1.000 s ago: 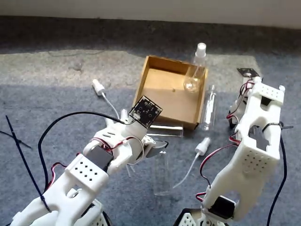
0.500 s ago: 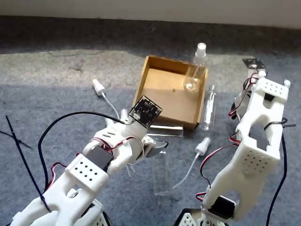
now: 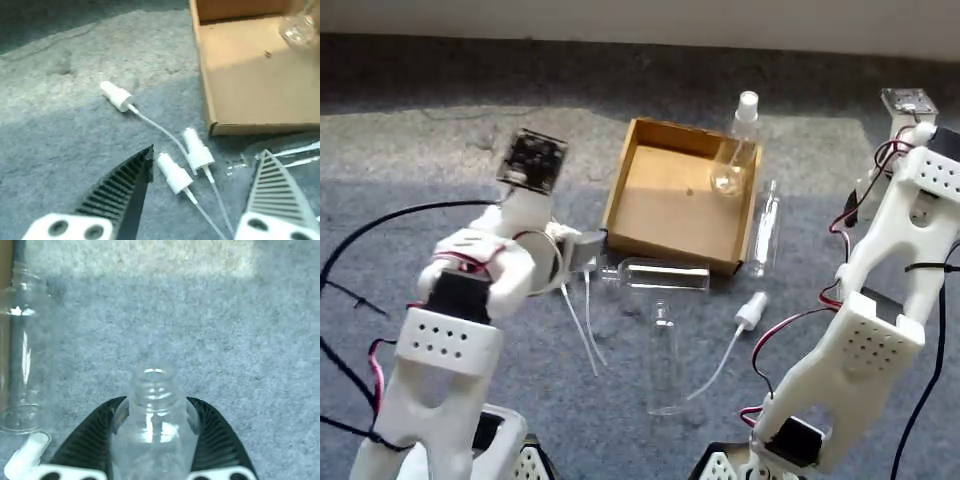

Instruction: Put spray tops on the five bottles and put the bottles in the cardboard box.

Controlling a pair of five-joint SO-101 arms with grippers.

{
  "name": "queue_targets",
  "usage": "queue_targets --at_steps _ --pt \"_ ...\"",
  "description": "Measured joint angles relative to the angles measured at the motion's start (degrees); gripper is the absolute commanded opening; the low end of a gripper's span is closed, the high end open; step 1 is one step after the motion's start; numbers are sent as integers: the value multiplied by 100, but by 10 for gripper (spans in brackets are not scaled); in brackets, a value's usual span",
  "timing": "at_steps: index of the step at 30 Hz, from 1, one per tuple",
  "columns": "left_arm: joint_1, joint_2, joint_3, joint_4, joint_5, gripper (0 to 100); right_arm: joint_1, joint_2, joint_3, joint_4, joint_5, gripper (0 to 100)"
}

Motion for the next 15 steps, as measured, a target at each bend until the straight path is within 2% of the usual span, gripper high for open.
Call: queue_targets --at_steps 3,6,10,15 --pt "-747 0 -299 176 53 204 18 0 -501 413 -167 5" --pt "-1178 158 -413 176 53 204 18 0 -844 589 -211 5" --pt "-1398 1020 -571 176 97 204 18 0 -932 607 -220 4" --pt "-1451 2716 -976 176 510 204 9 -79 -800 615 -211 4"
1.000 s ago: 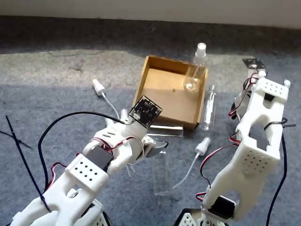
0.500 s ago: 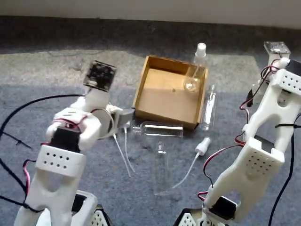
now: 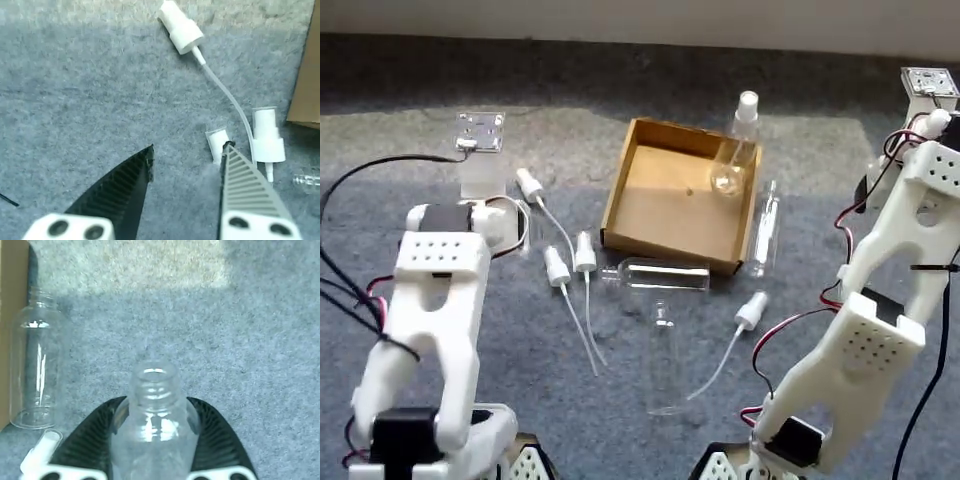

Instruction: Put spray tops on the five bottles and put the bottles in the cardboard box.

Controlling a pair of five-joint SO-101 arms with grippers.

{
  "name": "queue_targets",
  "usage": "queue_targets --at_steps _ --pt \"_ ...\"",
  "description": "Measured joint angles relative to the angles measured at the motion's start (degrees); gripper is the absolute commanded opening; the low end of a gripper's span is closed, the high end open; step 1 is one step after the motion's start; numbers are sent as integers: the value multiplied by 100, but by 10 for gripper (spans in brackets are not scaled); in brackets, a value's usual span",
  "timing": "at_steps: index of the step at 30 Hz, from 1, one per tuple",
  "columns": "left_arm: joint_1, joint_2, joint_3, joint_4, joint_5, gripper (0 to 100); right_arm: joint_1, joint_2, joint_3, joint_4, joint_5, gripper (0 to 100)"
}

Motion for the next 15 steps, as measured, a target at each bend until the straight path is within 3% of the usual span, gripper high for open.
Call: queue_targets --at_steps 5,10,15 --pt "0 1196 -176 0 202 204 -79 -993 1301 0 88 4" --pt "0 1512 -193 0 448 204 -448 -2453 2989 -44 193 4" --pt "193 1538 -202 -62 765 204 -598 -3947 4844 -932 193 4"
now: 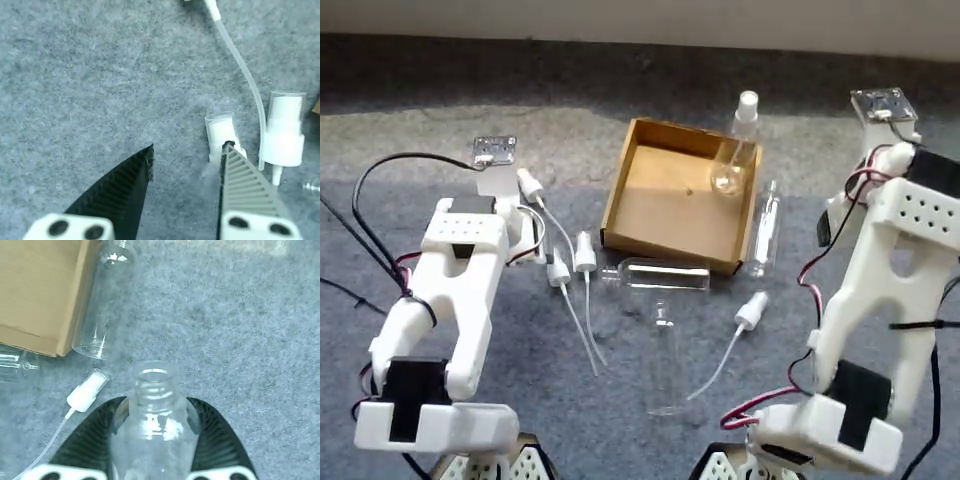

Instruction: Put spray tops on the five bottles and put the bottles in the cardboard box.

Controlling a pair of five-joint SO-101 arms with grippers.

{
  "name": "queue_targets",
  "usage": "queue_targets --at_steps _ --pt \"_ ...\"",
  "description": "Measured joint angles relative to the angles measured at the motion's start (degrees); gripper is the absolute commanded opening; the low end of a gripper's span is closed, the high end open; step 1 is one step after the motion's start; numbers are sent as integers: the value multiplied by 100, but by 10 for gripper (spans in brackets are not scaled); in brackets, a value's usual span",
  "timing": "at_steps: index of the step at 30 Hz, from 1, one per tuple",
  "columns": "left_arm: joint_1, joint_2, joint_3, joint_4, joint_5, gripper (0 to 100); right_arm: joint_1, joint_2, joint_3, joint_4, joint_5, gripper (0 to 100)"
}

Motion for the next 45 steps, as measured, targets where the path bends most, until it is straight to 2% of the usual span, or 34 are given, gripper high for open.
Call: queue_targets --at_steps 5,10,18,20,23,27,34,39,45 --pt "422 70 0 -220 88 203 0 -1152 1793 -1152 0 4" --pt "545 246 0 -527 88 200 0 -1916 2919 -1530 0 4" --pt "545 800 0 -554 88 196 0 -2435 3130 -1591 0 4" --pt "545 835 0 -554 88 156 -53 -2488 3130 -1591 0 4" --pt "545 835 0 -554 88 91 -378 -2558 3138 -1591 0 4" --pt "554 835 0 -554 88 62 -976 -2664 3174 -1591 -62 4" --pt "554 835 0 -571 -158 46 -1714 -2840 3174 -1653 -1029 4" --pt "545 730 -167 -563 -220 46 -2163 -3279 3323 -2259 -1125 4" --pt "536 -571 -695 -79 -220 46 -2453 -4299 4519 -3341 -1125 4"
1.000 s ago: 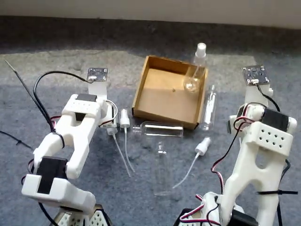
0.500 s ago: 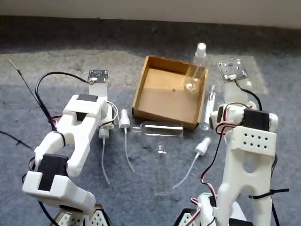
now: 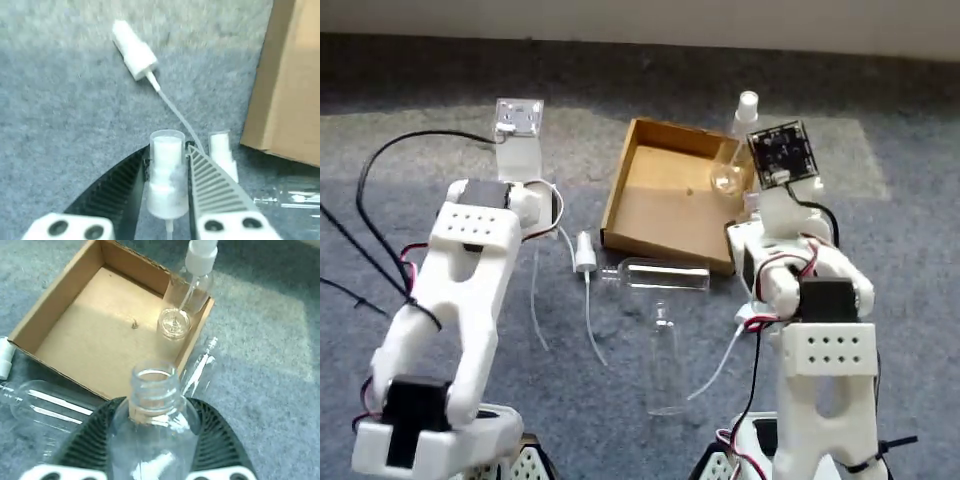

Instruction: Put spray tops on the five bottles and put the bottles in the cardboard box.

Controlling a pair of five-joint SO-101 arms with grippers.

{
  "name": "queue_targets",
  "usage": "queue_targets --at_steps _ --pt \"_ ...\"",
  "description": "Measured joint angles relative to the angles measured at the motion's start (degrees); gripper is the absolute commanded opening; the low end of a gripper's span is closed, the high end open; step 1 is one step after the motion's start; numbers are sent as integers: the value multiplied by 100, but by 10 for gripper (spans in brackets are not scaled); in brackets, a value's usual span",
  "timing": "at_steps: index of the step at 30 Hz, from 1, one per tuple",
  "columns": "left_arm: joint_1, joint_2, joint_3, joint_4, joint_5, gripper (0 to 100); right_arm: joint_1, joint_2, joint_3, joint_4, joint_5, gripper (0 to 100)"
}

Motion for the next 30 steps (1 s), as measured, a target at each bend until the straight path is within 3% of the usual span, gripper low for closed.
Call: queue_targets --at_steps 4,10,14,24,30 --pt "149 -1336 -202 114 0 46 -369 -545 862 -677 -53 4" --pt "879 -3323 -255 123 0 46 -941 -1152 1609 -1451 -914 4" --pt "1222 -4132 -255 -237 0 45 -1196 -1679 2154 -1890 -1002 4" --pt "2330 -4299 -255 -1547 0 45 -1662 -3666 4044 -2848 -949 4" --pt "2576 -4088 -255 -2374 0 45 -1811 -4976 4774 -2892 -774 4"
